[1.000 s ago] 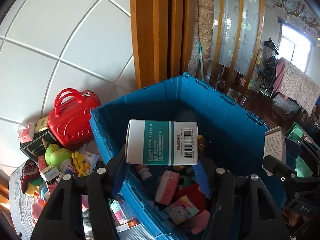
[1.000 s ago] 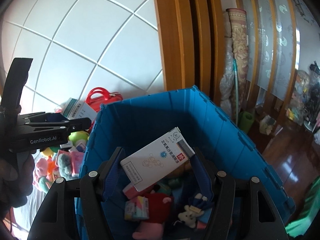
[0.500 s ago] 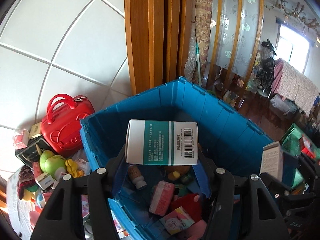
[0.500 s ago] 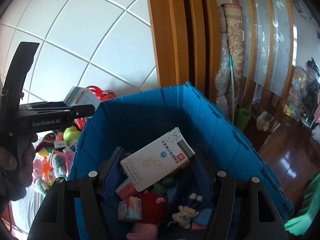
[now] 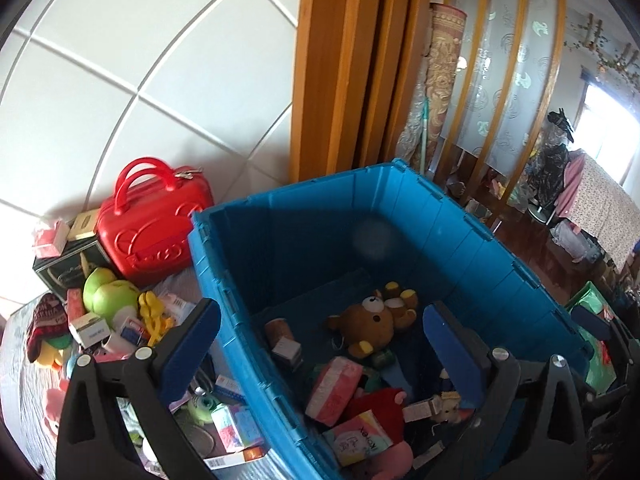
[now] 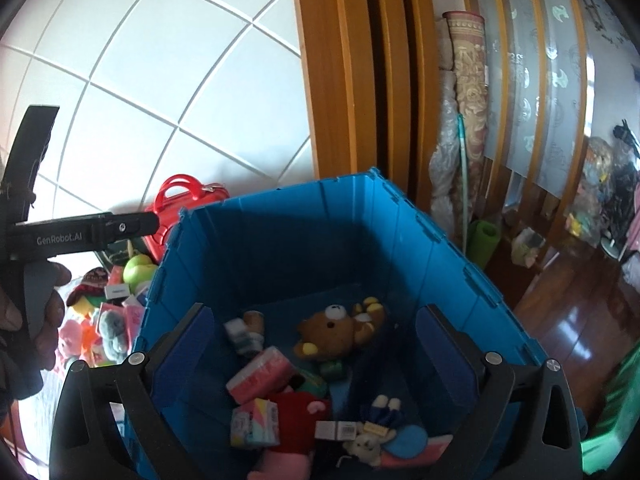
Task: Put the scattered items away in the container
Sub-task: 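Move both tools back to the pile of medicine boxes, then grasp a white barcode box with the right tool while the left tool grasps a paracetamol box, then lift both held boxes and carry them over the blue crate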
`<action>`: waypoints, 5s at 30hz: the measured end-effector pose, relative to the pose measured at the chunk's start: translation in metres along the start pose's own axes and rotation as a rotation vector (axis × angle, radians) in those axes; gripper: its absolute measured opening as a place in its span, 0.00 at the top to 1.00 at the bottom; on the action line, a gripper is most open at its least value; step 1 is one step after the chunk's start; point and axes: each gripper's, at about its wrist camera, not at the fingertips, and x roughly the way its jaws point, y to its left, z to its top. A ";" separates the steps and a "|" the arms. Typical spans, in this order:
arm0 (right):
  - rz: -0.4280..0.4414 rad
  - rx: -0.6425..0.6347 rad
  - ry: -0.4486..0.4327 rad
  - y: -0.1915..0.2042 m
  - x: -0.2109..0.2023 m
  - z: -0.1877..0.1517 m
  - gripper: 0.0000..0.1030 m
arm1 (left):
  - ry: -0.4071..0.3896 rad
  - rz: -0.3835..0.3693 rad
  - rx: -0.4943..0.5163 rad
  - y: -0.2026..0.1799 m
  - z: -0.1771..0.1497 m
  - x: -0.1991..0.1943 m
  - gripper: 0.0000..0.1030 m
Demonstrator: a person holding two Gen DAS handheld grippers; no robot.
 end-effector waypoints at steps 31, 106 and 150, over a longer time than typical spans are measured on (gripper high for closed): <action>0.320 -0.299 0.046 0.243 -0.007 -0.037 0.00 | 0.102 0.343 -0.291 0.250 -0.213 -0.119 0.00; 0.119 -0.405 0.595 0.375 0.238 -0.329 0.35 | 0.198 0.003 -0.033 0.353 -0.465 -0.006 0.20; 0.235 -0.377 0.416 0.374 0.127 -0.230 0.35 | -0.011 0.197 -0.084 0.335 -0.394 -0.121 0.22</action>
